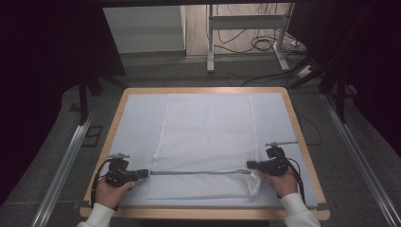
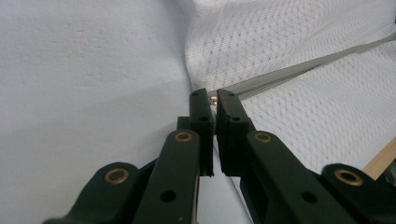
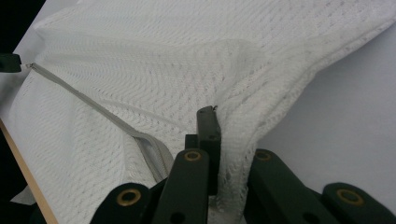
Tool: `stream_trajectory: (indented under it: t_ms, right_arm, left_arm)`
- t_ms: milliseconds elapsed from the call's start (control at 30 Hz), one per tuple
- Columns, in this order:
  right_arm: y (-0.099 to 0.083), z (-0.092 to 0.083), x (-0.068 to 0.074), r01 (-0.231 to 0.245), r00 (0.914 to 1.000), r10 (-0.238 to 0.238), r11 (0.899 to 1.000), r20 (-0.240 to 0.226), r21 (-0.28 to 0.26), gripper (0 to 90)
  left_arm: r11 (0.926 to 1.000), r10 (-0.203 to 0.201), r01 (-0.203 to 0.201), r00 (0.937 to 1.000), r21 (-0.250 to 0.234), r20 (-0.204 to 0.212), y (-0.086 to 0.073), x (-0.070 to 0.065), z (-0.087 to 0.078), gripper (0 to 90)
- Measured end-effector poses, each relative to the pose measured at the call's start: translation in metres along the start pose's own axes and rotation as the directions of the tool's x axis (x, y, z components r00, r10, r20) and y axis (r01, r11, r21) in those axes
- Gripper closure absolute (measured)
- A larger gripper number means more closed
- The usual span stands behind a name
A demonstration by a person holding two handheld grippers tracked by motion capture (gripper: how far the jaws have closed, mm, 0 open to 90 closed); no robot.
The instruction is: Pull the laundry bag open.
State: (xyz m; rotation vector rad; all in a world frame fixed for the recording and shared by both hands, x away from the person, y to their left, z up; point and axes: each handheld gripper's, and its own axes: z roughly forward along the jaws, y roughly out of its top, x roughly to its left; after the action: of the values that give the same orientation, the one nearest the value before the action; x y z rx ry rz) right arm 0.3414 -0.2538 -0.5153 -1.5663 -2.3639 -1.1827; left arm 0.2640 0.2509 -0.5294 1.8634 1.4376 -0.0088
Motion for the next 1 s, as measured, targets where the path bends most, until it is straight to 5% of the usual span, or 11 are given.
stream_trajectory:
  t_ms: [233,367,533,633,833,933,1000]
  right_arm:
    - [0.000,-0.002,-0.001,0.001,0.9999,-0.001,1.000,-0.011,-0.012,85.6]
    - [0.000,-0.004,-0.002,0.018,0.9996,-0.017,1.000,0.023,-0.021,63.6]
    - [0.000,-0.014,0.001,0.056,0.9975,-0.052,0.995,0.047,-0.083,40.6]
    - [-0.002,-0.022,0.002,0.106,0.9931,-0.098,0.985,0.065,-0.135,32.3]
    - [-0.005,-0.034,-0.005,0.204,0.9708,-0.172,0.958,0.167,-0.200,27.8]
    - [-0.007,-0.039,-0.015,0.212,0.9638,-0.170,0.956,0.205,-0.202,26.2]
    - [-0.010,-0.042,-0.021,0.213,0.9596,-0.166,0.956,0.227,-0.201,25.9]
  left_arm:
    - [0.9991,0.042,-0.042,0.9991,-0.010,-0.011,0.000,-0.006,0.001,86.0]
    - [0.9948,0.076,-0.078,0.9966,-0.066,-0.030,0.001,-0.011,-0.002,78.0]
    - [0.9698,0.157,-0.164,0.9863,-0.181,-0.052,0.002,-0.020,-0.007,61.7]
    - [0.9625,0.167,-0.176,0.9841,-0.207,-0.059,0.004,-0.021,-0.006,47.7]
    - [0.9660,0.140,-0.164,0.9816,-0.200,-0.130,0.014,-0.007,-0.001,35.5]
    - [0.9697,0.115,-0.147,0.9791,-0.195,-0.167,0.024,0.007,0.003,34.2]
    - [0.9726,0.097,-0.126,0.9833,-0.195,-0.154,0.028,0.013,0.006,33.7]
